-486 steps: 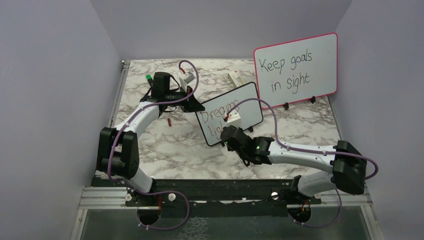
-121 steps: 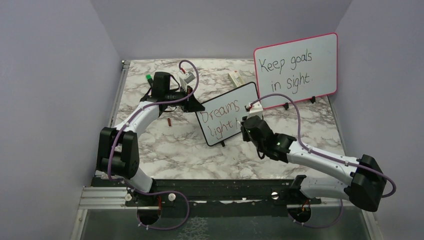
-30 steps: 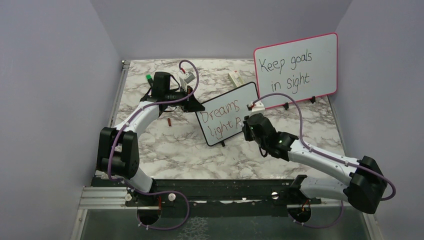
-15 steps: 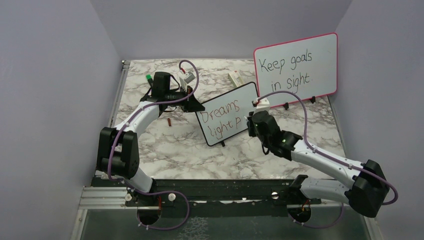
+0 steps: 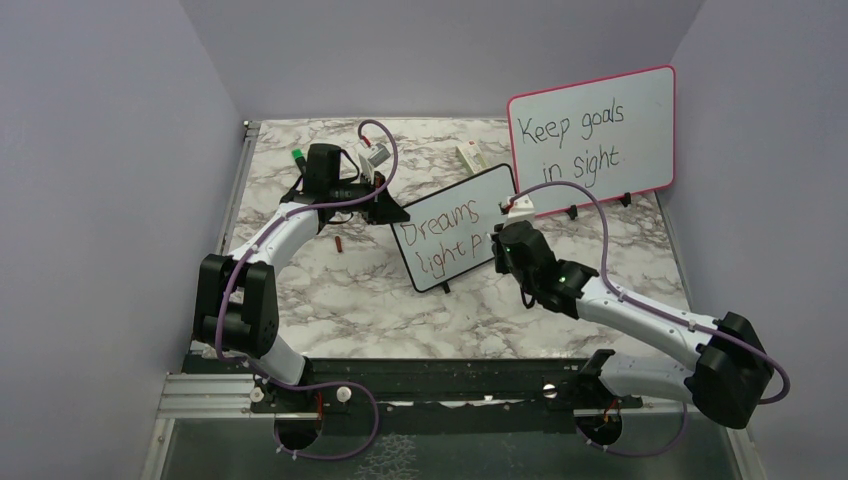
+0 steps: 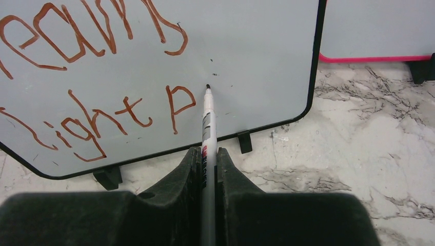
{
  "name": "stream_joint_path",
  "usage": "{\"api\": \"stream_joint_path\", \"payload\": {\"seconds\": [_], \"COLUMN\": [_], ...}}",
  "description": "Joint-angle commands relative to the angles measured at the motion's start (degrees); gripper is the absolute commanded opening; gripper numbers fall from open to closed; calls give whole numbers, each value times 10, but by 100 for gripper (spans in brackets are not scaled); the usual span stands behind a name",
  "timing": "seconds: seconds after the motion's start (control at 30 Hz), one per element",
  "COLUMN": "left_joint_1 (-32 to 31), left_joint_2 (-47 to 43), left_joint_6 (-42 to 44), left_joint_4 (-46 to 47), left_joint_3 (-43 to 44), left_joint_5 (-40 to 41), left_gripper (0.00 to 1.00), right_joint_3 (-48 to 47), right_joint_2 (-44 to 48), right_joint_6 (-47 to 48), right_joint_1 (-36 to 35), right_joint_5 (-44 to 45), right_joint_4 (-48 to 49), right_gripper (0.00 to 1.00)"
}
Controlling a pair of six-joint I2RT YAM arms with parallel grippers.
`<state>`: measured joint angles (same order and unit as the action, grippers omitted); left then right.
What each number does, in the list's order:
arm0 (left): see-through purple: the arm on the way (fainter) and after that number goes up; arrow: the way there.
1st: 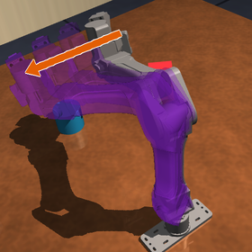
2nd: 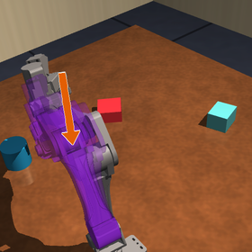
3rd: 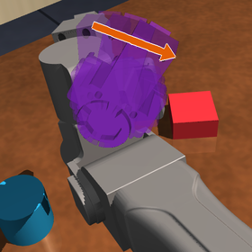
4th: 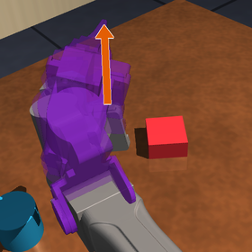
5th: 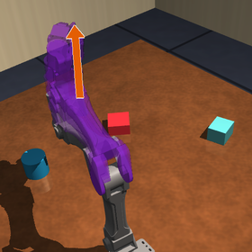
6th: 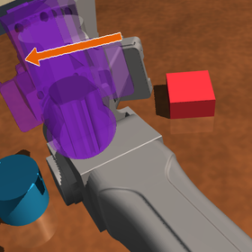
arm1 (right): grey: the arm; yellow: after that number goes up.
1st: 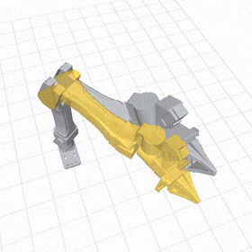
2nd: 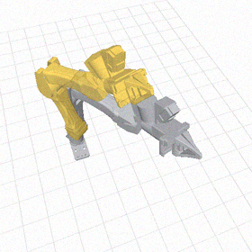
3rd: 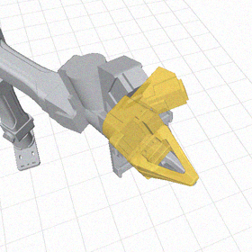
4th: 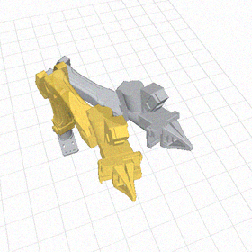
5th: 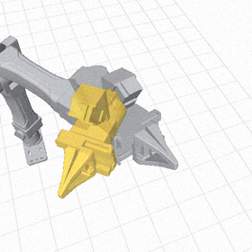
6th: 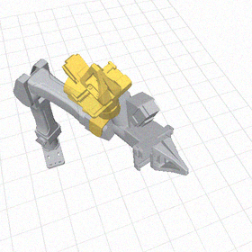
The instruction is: Write a sentence on the whiteboard
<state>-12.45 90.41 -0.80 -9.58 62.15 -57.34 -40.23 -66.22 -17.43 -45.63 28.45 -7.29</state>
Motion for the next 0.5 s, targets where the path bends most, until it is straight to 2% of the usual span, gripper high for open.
{"api": "stream_joint_path", "payload": {"seconds": [0.0, 0.47], "left_joint_1": [-18, -18], "left_joint_2": [46, 46], "left_joint_6": [46, 46], "left_joint_4": [-75, -76], "left_joint_3": [-28, -28], "left_joint_5": [120, 119], "left_gripper": [0, 0], "right_joint_3": [-2, -3], "right_joint_2": [-2, -7], "right_joint_6": [11, 25], "right_joint_1": [4, 4], "right_joint_5": [10, -17], "right_joint_4": [22, 38], "right_gripper": [1, 1]}}
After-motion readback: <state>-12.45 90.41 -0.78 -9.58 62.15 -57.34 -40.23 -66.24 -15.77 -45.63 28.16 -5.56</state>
